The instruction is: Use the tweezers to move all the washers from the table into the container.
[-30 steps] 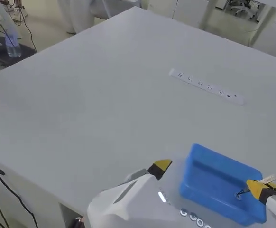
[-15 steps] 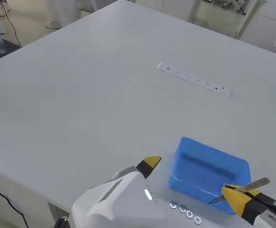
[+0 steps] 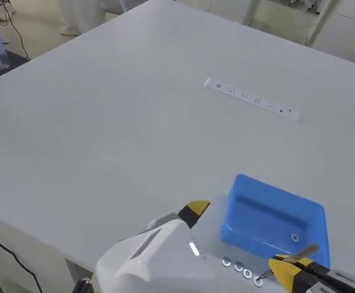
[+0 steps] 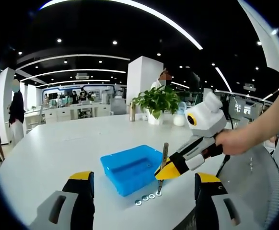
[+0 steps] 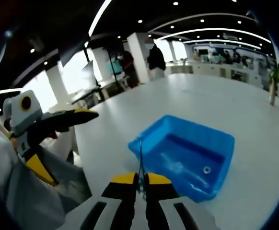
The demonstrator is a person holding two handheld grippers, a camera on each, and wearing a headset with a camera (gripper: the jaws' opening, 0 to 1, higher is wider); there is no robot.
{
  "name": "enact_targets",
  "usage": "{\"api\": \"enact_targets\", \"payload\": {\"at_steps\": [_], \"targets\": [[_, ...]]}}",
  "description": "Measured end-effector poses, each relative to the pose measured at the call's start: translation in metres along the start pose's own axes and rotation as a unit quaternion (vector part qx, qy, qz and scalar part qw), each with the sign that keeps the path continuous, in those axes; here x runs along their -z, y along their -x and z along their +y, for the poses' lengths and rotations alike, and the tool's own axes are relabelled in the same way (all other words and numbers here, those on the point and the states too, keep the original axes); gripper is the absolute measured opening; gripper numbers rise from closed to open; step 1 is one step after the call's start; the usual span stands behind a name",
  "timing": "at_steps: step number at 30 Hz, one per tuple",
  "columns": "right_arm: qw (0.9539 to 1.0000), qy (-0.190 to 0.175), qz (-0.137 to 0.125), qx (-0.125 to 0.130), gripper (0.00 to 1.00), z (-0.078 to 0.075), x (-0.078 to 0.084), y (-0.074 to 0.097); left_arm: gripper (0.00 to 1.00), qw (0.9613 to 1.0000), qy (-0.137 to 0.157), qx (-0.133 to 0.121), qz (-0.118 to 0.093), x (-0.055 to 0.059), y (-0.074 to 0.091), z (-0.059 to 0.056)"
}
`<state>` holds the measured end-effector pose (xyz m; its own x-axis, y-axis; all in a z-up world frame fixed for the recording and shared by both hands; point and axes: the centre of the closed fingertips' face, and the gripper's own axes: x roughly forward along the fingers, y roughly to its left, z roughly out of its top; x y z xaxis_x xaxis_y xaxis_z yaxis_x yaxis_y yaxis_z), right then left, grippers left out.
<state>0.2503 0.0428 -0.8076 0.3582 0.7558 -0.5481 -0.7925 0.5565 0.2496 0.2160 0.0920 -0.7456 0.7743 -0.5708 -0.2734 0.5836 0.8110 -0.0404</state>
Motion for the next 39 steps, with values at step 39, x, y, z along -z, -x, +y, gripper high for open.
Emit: {"api": "enact_targets", "payload": {"at_steps": [39], "targets": [[0.9918,0.119,0.046,0.004,0.03,0.007,0.014,-0.006,0.84,0.9999,-0.01,0.002,0.014,0.005,0.0,-0.001]]}}
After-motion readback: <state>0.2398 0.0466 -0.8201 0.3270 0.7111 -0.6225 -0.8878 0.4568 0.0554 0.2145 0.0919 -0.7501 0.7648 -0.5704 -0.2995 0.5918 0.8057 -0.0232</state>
